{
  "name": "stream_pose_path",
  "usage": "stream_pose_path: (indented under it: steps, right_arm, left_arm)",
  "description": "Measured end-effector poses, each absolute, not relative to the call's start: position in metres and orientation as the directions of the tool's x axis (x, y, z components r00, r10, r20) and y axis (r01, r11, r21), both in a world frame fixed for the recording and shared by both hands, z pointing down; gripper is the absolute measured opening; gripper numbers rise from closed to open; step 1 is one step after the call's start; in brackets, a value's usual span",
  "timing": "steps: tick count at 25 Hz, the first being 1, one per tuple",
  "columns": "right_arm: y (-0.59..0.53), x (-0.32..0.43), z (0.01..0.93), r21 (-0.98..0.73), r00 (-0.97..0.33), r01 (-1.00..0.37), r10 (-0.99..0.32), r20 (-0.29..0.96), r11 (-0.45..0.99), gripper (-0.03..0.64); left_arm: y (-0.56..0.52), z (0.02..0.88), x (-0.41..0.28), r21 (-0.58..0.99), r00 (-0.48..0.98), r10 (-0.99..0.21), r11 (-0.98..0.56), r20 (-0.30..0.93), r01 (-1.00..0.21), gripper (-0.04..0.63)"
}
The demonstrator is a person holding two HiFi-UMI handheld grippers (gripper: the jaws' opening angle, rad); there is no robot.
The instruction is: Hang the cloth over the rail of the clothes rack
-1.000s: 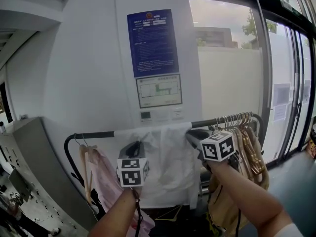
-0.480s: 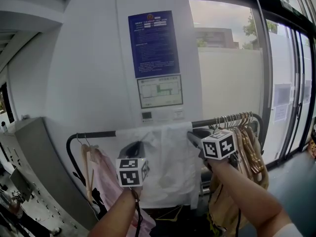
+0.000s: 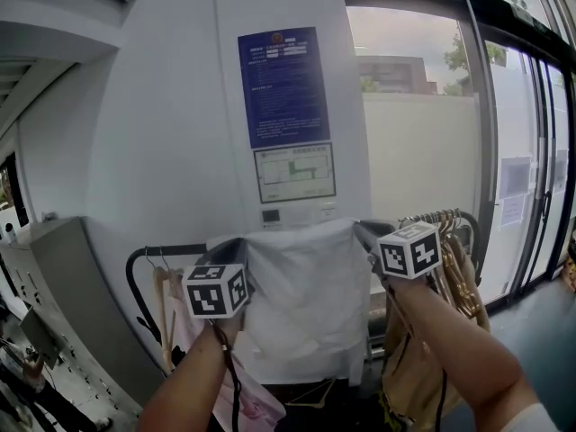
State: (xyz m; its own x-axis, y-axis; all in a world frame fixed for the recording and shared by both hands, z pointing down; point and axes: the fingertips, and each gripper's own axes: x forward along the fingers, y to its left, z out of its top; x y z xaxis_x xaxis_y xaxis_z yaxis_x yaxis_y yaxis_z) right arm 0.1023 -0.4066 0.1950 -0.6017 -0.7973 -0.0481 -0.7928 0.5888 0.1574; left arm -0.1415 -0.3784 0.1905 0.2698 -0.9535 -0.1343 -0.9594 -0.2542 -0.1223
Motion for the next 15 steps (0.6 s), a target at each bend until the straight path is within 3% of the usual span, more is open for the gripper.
stream_pose_path:
  steps: [15]
  right_arm:
    - [-0.422,0.144,0.165,0.133,-0.525,-0.844,-0.851,-0.017,0.519,0.005]
  left_arm:
    - [-0.404,0.151,-0.247,0.010,0.233,-0.970,-0.234,-0.066,-0.972,0.009]
